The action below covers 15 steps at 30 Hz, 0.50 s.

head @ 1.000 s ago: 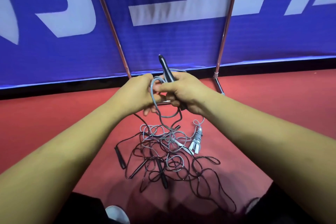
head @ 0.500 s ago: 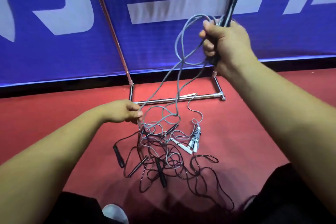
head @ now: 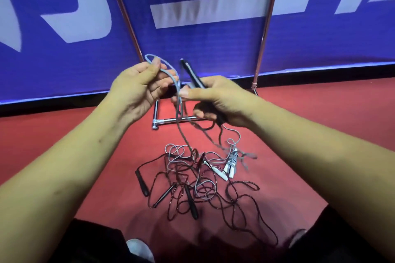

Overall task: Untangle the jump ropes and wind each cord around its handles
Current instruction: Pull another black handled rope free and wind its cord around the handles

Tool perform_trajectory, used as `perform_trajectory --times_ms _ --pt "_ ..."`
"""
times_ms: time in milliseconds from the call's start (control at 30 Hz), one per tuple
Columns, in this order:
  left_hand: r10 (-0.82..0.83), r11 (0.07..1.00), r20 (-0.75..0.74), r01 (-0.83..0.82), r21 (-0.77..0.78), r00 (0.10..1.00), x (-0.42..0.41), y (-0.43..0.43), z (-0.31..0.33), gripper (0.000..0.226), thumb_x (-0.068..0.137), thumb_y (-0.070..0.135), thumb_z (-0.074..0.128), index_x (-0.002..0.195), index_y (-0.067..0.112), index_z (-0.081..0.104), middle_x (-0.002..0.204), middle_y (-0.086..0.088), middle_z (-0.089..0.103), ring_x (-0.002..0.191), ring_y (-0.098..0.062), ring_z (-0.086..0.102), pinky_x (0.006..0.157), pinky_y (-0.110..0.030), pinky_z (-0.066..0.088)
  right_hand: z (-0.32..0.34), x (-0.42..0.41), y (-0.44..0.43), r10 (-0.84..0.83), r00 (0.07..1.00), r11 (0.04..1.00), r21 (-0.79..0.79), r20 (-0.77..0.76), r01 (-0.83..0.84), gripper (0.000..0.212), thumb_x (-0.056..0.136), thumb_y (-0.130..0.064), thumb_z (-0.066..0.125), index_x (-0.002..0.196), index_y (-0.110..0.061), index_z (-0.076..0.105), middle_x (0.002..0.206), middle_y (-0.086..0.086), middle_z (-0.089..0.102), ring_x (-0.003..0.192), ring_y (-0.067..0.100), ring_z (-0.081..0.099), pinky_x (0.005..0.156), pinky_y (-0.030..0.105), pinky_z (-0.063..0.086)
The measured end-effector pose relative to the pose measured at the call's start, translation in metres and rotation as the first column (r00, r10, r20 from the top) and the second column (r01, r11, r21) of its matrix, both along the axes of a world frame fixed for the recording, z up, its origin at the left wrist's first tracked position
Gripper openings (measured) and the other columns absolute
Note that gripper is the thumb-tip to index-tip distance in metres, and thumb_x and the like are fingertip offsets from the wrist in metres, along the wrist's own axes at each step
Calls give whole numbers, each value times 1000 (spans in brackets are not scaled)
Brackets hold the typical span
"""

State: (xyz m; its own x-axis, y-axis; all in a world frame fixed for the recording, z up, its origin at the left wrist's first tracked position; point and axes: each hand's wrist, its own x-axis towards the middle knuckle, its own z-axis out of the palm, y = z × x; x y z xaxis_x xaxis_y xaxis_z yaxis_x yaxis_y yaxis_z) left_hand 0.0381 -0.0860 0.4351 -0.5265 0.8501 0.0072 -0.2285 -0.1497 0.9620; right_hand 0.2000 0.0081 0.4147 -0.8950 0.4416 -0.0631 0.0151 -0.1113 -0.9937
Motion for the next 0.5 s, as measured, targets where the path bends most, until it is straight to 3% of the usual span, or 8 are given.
perform_trajectory --times_ms 100,167,267,333,400,500 --pt "6 1000 62 -6 10 998 0 -1 -4 21 99 24 52 86 8 58 70 -3 73 66 -10 73 56 -13 54 -9 -6 -11 87 996 996 -28 9 -87 8 89 -6 64 96 -7 59 90 15 72 44 11 36 34 17 25" --pt "18 1000 67 -19 12 998 -3 -1 -6 22 98 25 53 85 9 58 71 -4 73 66 -10 72 59 -14 55 -11 -8 -12 50 999 998 -48 22 -49 11 88 -2 63 97 -8 59 75 9 67 44 10 32 36 17 23" --pt "35 999 28 -34 -22 999 -7 -3 -8 31 98 38 51 85 10 58 67 -1 67 60 -11 66 58 -18 53 -3 -9 -7 -53 997 992 -116 -55 46 9 90 2 57 91 -6 57 70 10 61 41 8 32 35 16 23" --pt "-86 993 -47 82 -81 995 -5 -5 -13 43 93 51 47 89 10 60 73 -4 68 68 -15 68 65 -22 55 7 -9 1 -135 980 971 -218 -144 102 12 91 4 53 86 -7 54 70 11 59 39 6 33 33 15 24" --pt "-317 943 -94 303 -141 944 1 -8 -25 49 84 57 53 94 11 64 88 -7 72 85 -19 71 77 -28 55 18 -7 8 -177 959 943 -316 -220 101 13 93 4 51 85 -6 51 70 11 58 39 6 34 31 15 25" --pt "-617 777 -293 507 -374 730 13 -11 -49 33 86 44 69 103 16 69 110 -7 73 107 -19 67 94 -32 51 31 -3 16 -187 942 916 -397 -277 64 14 95 1 48 84 -8 49 71 9 58 38 3 33 30 13 26"
